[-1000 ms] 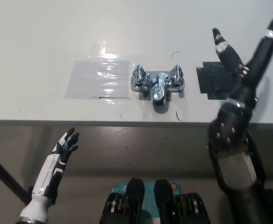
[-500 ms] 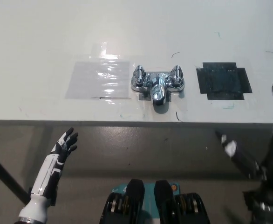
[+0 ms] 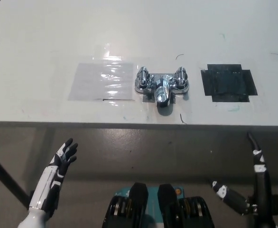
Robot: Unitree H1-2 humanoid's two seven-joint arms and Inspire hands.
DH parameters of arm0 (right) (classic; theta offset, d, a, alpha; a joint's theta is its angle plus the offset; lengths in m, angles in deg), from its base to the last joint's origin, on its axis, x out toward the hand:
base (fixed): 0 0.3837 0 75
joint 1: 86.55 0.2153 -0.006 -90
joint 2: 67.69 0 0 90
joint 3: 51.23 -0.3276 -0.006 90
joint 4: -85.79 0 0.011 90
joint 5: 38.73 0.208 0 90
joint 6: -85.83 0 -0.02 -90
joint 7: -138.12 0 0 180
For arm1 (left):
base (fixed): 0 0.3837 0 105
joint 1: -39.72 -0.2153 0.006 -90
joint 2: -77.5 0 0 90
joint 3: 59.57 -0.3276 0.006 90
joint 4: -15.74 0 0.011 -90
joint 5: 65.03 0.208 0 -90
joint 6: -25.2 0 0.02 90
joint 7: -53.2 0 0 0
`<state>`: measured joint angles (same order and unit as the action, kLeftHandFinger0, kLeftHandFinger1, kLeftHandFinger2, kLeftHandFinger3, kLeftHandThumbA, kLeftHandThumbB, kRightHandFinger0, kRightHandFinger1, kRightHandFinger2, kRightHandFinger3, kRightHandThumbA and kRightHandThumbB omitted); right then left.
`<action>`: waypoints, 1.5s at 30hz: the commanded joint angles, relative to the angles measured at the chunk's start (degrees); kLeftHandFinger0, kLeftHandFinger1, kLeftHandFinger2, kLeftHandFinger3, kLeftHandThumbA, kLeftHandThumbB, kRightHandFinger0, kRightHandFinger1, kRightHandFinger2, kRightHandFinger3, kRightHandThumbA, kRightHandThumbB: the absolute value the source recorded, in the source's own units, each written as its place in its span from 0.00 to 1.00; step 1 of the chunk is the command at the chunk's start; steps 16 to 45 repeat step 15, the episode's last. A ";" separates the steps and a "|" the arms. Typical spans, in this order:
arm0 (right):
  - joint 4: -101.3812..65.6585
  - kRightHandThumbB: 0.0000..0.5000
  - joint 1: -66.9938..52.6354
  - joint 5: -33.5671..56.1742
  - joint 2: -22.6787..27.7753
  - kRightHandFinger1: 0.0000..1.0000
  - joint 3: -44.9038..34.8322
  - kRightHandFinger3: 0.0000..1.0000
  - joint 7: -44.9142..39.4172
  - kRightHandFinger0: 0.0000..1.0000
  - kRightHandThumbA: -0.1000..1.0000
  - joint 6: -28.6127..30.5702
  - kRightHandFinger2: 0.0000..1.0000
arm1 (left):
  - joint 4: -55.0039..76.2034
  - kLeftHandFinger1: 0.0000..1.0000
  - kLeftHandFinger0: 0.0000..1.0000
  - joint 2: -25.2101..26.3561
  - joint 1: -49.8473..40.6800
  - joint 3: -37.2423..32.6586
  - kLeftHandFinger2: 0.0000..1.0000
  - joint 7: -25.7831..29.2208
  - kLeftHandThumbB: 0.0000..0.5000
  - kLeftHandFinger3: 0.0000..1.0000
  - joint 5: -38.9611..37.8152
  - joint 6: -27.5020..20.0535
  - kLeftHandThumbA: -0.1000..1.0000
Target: The faucet is at the center of the desk and the robot turn off the faucet by turning the right faucet handle using the right hand
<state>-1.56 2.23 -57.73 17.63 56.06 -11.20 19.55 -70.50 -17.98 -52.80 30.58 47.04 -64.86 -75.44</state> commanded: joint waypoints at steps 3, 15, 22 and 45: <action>2.06 0.39 1.47 9.17 0.23 1.00 0.37 1.00 -7.93 1.00 1.00 3.21 1.00 | 0.93 1.00 1.00 0.92 1.47 -0.05 1.00 -0.67 0.50 1.00 -0.01 -2.03 1.00; 4.74 0.31 3.08 13.54 -1.74 1.00 -2.91 1.00 -13.47 1.00 1.00 3.21 1.00 | -0.40 1.00 1.00 0.94 2.58 0.30 1.00 -0.17 0.48 1.00 0.44 -3.17 0.99; 4.74 0.31 3.08 13.54 -1.74 1.00 -2.91 1.00 -13.47 1.00 1.00 3.21 1.00 | -0.40 1.00 1.00 0.94 2.58 0.30 1.00 -0.17 0.48 1.00 0.44 -3.17 0.99; 4.74 0.31 3.08 13.54 -1.74 1.00 -2.91 1.00 -13.47 1.00 1.00 3.21 1.00 | -0.40 1.00 1.00 0.94 2.58 0.30 1.00 -0.17 0.48 1.00 0.44 -3.17 0.99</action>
